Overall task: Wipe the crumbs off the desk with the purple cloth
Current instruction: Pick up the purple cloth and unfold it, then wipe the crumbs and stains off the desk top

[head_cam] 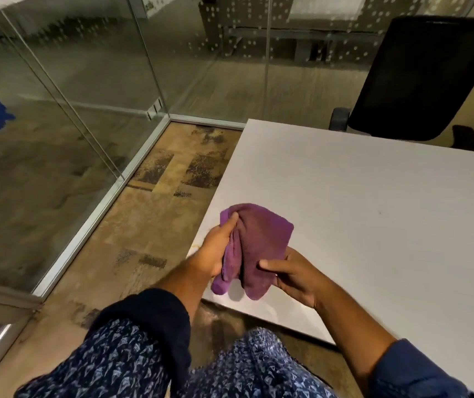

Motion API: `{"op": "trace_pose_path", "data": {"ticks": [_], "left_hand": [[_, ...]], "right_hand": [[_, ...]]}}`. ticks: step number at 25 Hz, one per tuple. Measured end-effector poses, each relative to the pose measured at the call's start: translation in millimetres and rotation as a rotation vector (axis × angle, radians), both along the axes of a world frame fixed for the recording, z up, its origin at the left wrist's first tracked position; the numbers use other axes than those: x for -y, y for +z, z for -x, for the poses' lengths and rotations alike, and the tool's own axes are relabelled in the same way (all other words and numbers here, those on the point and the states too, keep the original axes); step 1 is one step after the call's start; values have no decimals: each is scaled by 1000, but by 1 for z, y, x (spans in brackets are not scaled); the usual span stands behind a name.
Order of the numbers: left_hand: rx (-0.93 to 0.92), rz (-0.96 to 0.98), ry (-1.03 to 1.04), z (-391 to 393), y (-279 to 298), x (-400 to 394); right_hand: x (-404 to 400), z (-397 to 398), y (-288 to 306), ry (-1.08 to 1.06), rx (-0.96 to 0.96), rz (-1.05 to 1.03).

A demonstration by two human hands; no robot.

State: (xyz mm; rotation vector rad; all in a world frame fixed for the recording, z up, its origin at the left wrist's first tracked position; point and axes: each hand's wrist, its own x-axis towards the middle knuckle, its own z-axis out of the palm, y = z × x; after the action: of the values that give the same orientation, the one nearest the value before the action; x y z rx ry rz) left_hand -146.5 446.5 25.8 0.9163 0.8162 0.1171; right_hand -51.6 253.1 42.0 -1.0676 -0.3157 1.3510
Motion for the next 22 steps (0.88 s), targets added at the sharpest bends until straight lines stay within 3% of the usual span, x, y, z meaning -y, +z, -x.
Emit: {"op": "trace_pose_path", "data": {"ticks": [6, 12, 17, 22], "left_hand": [[-132, -175, 96, -14, -6, -41], [-256, -349, 42, -8, -42, -116], [-265, -404, -182, -16, -77, -189], [-196, -620, -408, -47, -105, -242]], "right_hand": [[-28, -25, -6, -120, -101, 41], [-44, -29, -39, -460, -248, 264], [-80, 5, -54, -805, -377, 283], [-92, 53, -61, -1154, -288, 395]]}}
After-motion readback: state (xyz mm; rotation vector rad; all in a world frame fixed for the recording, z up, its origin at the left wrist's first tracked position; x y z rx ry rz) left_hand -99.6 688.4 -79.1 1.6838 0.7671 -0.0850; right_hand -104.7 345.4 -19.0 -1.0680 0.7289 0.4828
